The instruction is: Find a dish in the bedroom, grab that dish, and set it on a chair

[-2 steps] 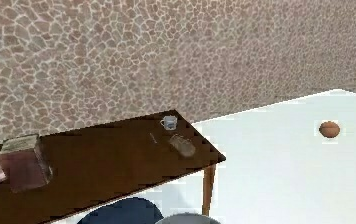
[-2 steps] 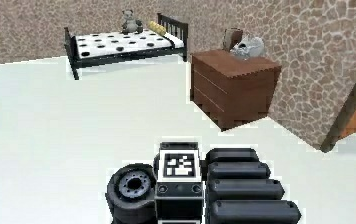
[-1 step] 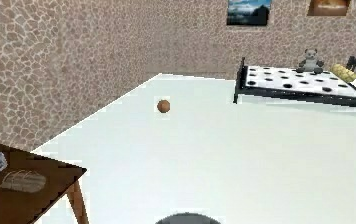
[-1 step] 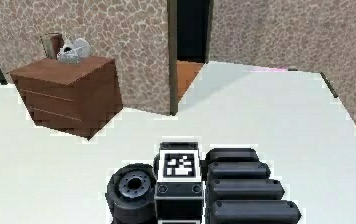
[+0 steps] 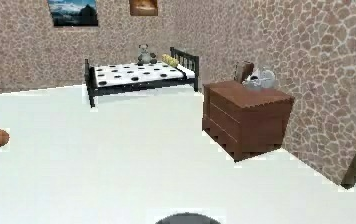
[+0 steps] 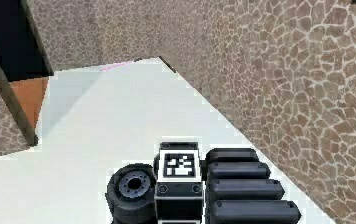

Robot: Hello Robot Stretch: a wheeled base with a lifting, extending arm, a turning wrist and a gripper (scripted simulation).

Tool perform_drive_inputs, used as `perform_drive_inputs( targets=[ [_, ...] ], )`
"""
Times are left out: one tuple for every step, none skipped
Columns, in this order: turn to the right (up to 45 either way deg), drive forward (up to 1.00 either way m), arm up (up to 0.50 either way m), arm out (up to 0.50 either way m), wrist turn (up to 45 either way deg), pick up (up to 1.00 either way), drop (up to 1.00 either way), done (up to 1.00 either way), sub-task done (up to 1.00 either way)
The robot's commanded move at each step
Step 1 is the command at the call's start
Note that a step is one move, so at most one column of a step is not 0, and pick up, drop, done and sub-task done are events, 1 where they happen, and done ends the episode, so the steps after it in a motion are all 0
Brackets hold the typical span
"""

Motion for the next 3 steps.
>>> perform_drive_inputs(
  targets=[
    [-45.0,0.0,0.0,0.0,0.0,0.0,0.0,0.0,0.0],
    [-45.0,0.0,0.0,0.0,0.0,0.0,0.0,0.0,0.0],
    [-45.0,0.0,0.0,0.0,0.0,0.0,0.0,0.0,0.0]
  ],
)
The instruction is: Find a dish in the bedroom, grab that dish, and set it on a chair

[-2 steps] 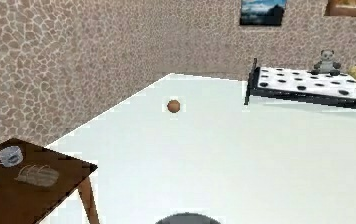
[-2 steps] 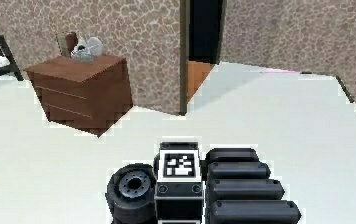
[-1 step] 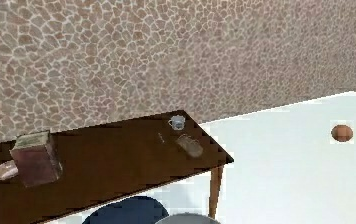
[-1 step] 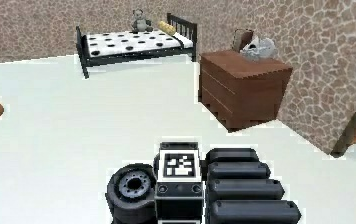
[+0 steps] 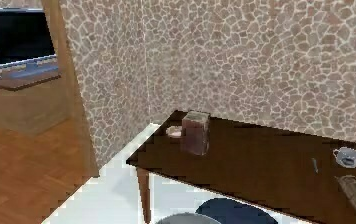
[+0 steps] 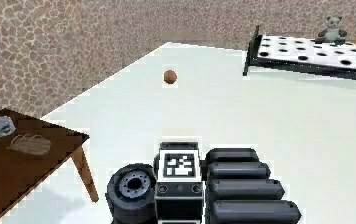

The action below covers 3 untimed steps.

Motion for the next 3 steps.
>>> perform_drive_inputs(
  targets=[
    [45.0,0.0,0.0,0.0,0.0,0.0,0.0,0.0,0.0],
    [30.0,0.0,0.0,0.0,0.0,0.0,0.0,0.0,0.0],
    [0.0,1.0,0.0,0.0,0.0,0.0,0.0,0.0,0.0]
  ],
)
